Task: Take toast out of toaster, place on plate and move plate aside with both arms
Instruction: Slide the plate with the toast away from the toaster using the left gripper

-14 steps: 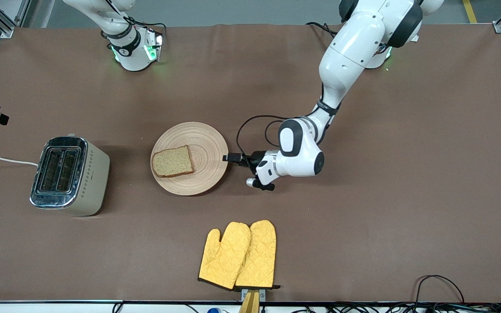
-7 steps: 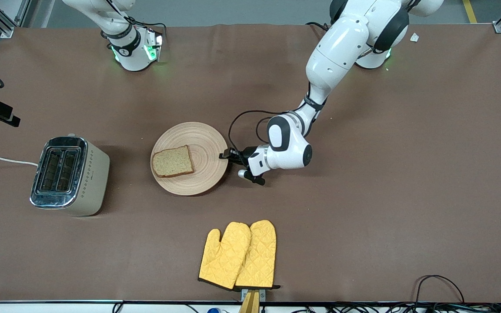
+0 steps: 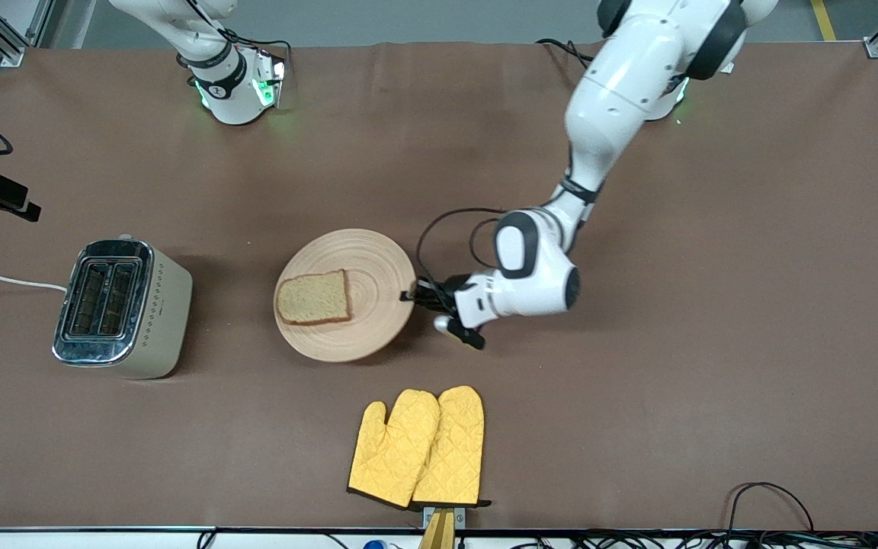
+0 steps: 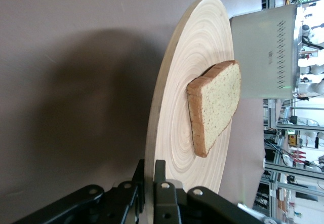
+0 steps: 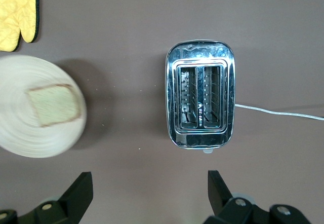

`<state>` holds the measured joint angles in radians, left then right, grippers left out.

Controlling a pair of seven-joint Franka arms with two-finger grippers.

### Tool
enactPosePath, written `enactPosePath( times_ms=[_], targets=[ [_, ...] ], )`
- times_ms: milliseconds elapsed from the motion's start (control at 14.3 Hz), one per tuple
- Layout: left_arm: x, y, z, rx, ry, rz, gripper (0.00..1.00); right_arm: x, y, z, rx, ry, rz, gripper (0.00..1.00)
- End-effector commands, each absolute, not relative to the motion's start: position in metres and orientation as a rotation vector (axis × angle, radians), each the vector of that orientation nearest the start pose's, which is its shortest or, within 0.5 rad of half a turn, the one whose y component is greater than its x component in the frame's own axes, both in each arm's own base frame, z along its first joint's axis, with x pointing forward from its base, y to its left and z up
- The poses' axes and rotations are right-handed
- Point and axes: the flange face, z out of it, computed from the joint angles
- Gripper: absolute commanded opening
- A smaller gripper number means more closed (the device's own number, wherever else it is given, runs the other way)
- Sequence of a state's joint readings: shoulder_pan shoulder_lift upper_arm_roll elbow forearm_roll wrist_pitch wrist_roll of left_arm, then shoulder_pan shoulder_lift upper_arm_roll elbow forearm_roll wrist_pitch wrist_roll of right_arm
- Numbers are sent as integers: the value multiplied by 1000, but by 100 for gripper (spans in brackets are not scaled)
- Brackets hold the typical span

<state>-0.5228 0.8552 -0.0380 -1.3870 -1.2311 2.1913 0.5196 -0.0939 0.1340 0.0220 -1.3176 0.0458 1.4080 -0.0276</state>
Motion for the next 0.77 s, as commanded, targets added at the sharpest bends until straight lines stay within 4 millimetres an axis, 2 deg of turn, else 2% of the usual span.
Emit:
enactPosePath(
  times_ms=[0,140,209,349,488,628,698],
  targets=[
    [664,-294,248,2073,-278,-172,0,574,-33,654,-3089,44,65,100],
    [682,-199,249,2040,-252,-241,0,574,-33,654,-3089,44,65,100],
    [688,-144,243,2014,-205,-256,0,574,-33,654,-3087,44,65,100],
    [690,-59,228,1981,-183,-259,0,574,-33,654,-3087,41,65,100],
    [686,28,204,2037,-162,-245,0,575,-32,653,-3089,40,62,100],
    [674,88,167,2045,-207,-180,0,575,-33,652,-3088,42,70,100],
    [667,109,151,2044,-201,-170,0,575,-34,652,-3087,44,69,100]
  ],
)
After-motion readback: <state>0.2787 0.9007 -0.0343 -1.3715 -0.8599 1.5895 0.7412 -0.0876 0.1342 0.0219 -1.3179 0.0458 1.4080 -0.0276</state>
